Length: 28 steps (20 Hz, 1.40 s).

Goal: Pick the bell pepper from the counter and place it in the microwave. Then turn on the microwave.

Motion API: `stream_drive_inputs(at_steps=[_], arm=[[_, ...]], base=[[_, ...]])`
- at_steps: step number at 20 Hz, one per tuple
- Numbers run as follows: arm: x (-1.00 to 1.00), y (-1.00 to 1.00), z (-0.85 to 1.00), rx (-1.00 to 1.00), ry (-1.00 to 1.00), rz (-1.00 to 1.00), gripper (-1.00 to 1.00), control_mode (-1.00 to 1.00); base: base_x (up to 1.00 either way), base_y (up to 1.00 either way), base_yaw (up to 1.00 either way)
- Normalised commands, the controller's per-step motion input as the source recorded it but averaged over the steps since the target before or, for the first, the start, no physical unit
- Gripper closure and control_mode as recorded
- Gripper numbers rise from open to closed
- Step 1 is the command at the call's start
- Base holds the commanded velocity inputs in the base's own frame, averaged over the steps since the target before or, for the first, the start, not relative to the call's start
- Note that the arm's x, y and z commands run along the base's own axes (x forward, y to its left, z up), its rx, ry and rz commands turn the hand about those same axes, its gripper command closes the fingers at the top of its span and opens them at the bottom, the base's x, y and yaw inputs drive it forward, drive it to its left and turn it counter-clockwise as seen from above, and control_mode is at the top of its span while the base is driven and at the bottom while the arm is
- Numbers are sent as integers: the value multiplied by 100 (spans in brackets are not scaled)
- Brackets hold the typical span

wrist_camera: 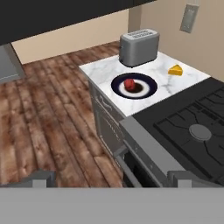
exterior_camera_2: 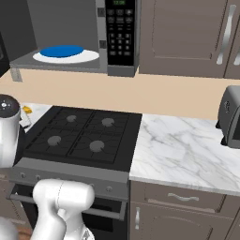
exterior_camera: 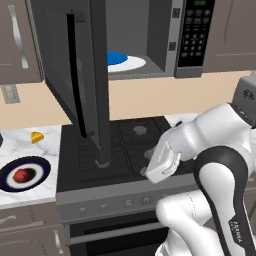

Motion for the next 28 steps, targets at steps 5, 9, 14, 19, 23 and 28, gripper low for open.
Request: stream_drive_inputs(at_steps=[5,9,14,19,23,28], arm=[[12,18,-12,6,-1,-16,-100,-100],[17,11,-16,7,0,-14,-100,-100],[11,1,-24,6,-4,-5,-100,-100],[11,0,-25,7,-3,-1,-100,-100],[10,2,-23,7,-5,0,-100,-100],[8,12,-26,4,-8,-8,-100,-100]], base=[[0,0,0],[0,0,0],[0,0,0],[0,0,0],[0,0,0],[0,0,0]])
